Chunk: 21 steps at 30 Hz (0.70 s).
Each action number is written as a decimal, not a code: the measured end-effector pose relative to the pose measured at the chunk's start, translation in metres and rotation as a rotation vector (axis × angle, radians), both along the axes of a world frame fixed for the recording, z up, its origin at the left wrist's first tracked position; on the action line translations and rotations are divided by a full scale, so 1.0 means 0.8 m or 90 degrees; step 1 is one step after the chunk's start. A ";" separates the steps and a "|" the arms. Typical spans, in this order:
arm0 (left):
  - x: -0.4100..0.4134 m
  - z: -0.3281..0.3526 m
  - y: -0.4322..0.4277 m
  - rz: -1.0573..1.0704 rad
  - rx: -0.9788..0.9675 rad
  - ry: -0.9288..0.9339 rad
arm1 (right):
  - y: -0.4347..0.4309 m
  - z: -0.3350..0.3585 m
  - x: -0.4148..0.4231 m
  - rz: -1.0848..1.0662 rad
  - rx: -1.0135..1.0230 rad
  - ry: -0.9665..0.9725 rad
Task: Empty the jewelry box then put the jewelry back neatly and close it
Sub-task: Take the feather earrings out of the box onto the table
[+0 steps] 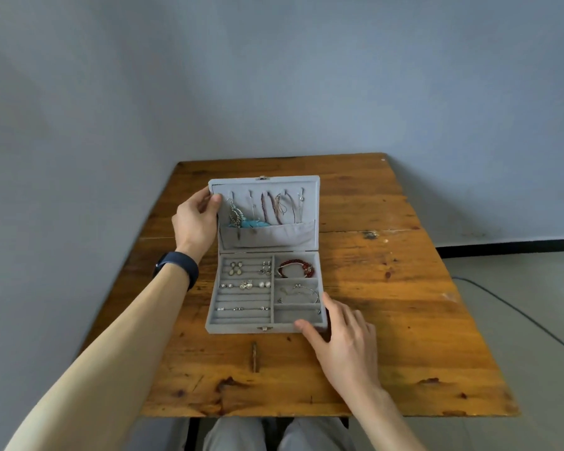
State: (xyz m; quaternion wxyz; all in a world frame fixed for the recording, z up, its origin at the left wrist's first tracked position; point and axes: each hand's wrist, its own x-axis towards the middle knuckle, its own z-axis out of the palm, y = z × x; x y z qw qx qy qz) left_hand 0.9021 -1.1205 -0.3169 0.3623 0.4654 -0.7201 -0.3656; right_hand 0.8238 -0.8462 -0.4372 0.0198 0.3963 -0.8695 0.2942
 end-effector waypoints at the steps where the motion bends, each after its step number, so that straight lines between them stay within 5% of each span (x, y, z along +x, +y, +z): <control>1: -0.001 -0.002 0.000 -0.004 0.005 0.003 | 0.000 0.001 0.000 -0.003 0.002 -0.006; 7: 0.013 -0.021 -0.001 -0.060 0.066 -0.023 | -0.002 0.033 -0.015 0.041 0.074 -0.081; 13: 0.034 -0.080 0.034 -0.103 0.097 -0.035 | -0.053 0.089 -0.026 0.096 -0.061 -0.047; 21: 0.049 -0.124 0.057 -0.126 0.006 -0.130 | -0.193 0.141 -0.007 0.161 -0.053 -0.044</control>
